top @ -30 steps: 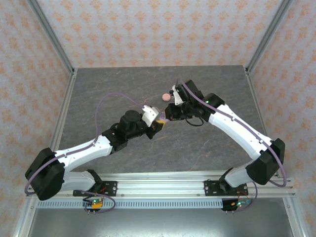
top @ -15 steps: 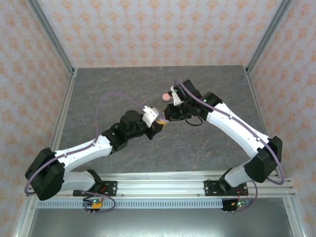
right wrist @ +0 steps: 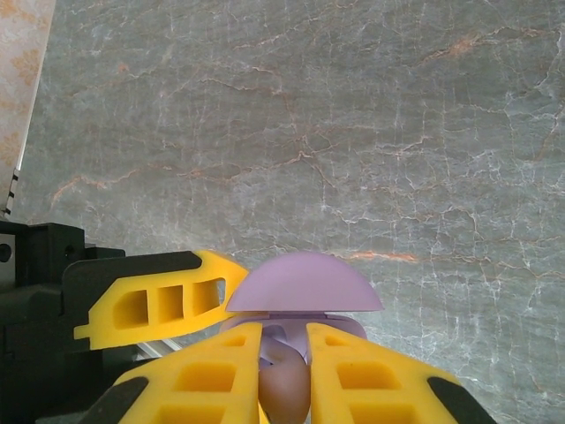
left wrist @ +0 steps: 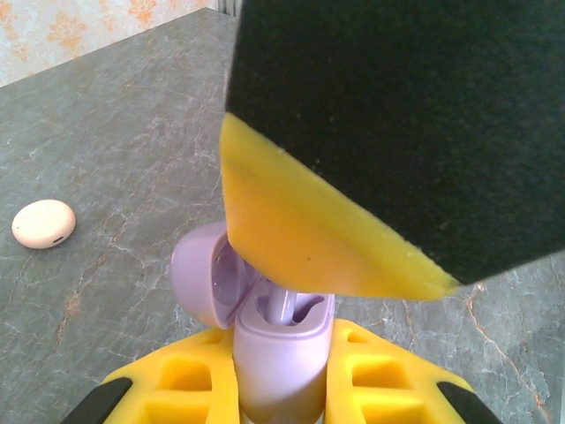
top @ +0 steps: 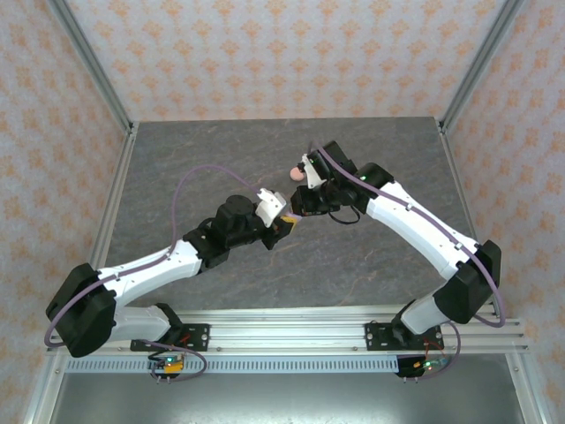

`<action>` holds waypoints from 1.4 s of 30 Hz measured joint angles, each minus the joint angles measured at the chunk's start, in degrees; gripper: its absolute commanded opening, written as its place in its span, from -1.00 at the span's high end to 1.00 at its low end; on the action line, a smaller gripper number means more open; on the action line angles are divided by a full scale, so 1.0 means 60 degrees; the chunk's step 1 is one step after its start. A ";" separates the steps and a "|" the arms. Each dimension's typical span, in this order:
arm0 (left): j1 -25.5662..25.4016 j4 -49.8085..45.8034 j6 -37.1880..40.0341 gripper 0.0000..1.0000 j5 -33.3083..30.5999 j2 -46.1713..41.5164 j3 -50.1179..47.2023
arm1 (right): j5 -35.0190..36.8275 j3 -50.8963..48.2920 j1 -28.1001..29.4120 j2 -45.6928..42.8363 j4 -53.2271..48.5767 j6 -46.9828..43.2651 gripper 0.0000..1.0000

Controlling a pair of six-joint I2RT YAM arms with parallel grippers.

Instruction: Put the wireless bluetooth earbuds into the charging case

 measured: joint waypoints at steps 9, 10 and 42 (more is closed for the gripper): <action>0.0000 -0.0084 0.0168 0.76 -0.0047 0.0091 0.0051 | 0.0182 0.0120 0.0022 0.0055 -0.0197 -0.0040 0.82; 0.0000 -0.0091 0.0229 0.76 -0.0055 0.0091 0.0062 | 0.0204 0.0142 0.0029 0.0055 -0.0219 -0.0044 0.82; -0.0106 -0.0758 0.0994 0.76 -0.0186 0.0142 0.0189 | 0.0102 0.0204 0.0036 0.0364 -0.0685 -0.0109 0.82</action>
